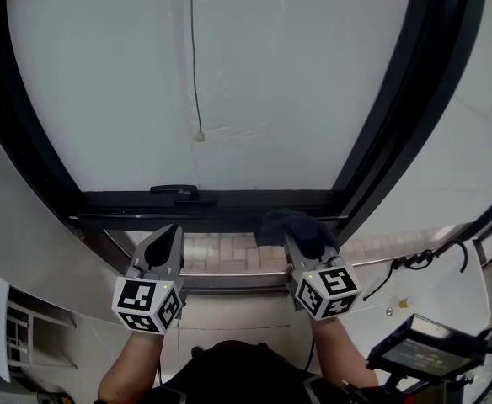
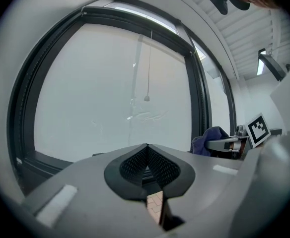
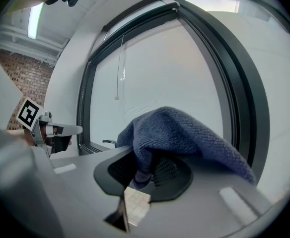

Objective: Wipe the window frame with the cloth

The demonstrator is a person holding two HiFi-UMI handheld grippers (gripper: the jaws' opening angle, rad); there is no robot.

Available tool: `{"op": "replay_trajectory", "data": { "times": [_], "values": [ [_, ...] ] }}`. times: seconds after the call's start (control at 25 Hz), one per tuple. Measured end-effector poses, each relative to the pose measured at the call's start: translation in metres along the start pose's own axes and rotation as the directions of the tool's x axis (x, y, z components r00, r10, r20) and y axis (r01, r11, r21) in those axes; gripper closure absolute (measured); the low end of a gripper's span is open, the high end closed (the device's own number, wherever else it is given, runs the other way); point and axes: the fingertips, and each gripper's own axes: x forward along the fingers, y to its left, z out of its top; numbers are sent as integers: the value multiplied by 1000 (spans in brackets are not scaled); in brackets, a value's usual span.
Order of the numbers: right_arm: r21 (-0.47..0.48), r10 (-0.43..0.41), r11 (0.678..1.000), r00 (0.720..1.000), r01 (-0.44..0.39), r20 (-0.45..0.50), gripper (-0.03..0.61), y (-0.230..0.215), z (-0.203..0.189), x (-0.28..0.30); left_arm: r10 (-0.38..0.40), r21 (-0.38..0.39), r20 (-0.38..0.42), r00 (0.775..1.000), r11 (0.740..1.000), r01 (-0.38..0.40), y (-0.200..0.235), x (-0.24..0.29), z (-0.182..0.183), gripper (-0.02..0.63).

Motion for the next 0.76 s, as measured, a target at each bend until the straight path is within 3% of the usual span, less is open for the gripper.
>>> {"op": "replay_trajectory", "data": {
  "times": [0.28, 0.76],
  "values": [
    [12, 3, 1000, 1000, -3, 0, 515, -2, -6, -8, -58, -8, -23, 998, 998, 58, -31, 4, -12, 620],
    [-7, 5, 1000, 1000, -5, -8, 515, 0, -8, -12, -42, -18, -31, 999, 999, 41, -31, -4, -19, 620]
  ]
}}
